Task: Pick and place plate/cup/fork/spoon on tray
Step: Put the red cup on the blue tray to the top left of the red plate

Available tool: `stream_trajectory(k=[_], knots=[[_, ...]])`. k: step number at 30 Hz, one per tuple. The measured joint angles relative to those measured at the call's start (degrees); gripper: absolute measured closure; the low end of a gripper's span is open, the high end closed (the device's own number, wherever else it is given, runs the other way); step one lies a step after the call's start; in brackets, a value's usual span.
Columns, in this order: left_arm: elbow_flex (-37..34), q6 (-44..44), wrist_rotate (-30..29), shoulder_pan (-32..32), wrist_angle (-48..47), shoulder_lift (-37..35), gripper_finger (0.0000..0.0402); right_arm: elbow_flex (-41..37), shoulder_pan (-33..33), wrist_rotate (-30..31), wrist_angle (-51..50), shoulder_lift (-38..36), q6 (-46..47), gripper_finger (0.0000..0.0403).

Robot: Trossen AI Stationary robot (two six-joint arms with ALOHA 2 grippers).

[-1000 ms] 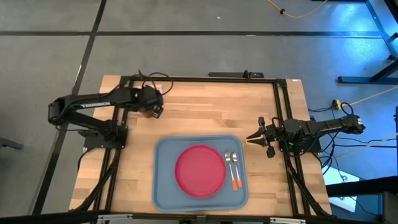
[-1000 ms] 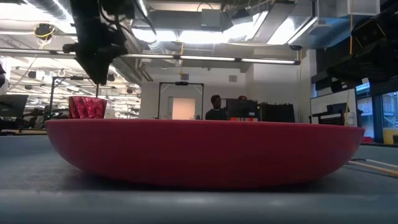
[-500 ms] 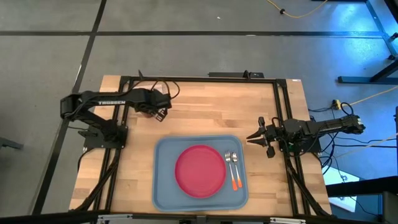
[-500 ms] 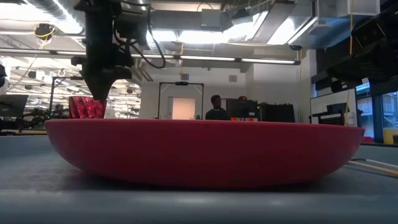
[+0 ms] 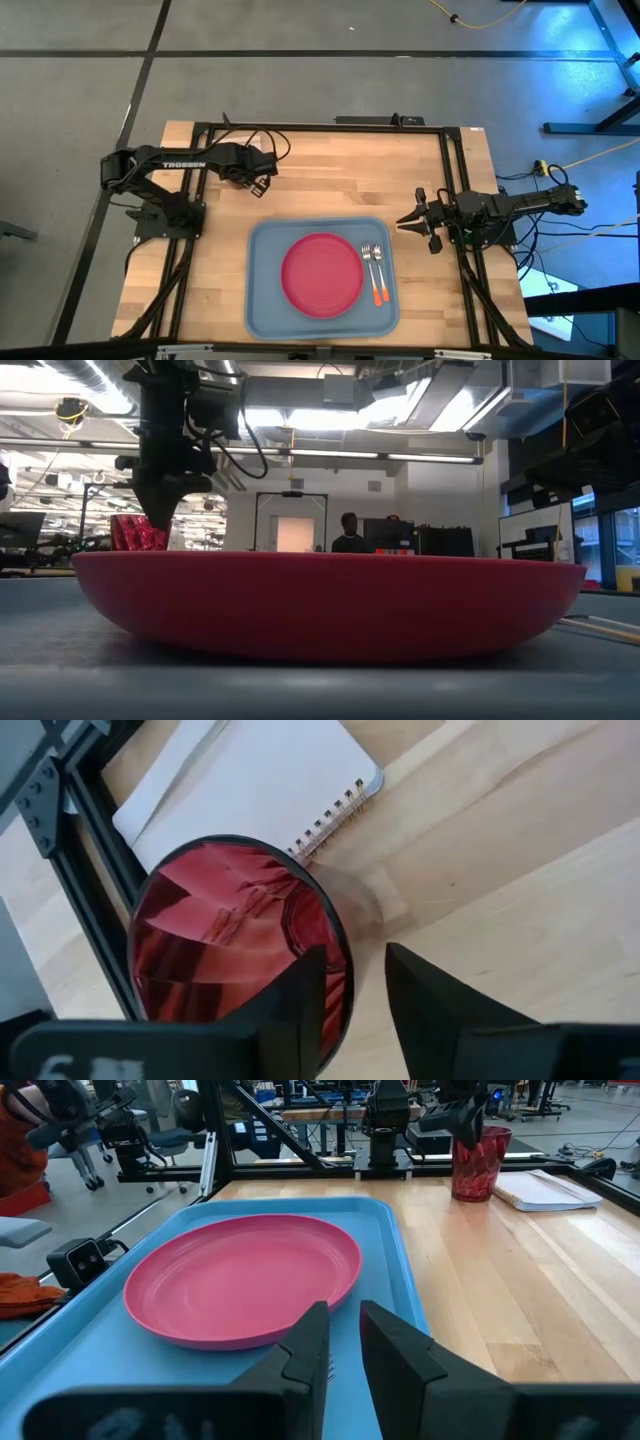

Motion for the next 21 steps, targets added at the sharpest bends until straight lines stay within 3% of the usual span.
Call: stream_trajectory(k=[8,15,21], knots=[[0.0,0.2,0.6,0.0,0.0,-0.1,0.0390,0.0,0.0,0.0,0.0,0.0,0.0,0.0337],[0.8,1.9,0.7,-2.2,-2.1,-1.5,0.0396,0.0,0.0,0.0,0.0,0.0,0.0,0.0337],[8.0,1.1,2.0,-9.5,-5.8,-4.1,0.0398,0.0,0.0,0.0,0.0,0.0,0.0,0.0337]])
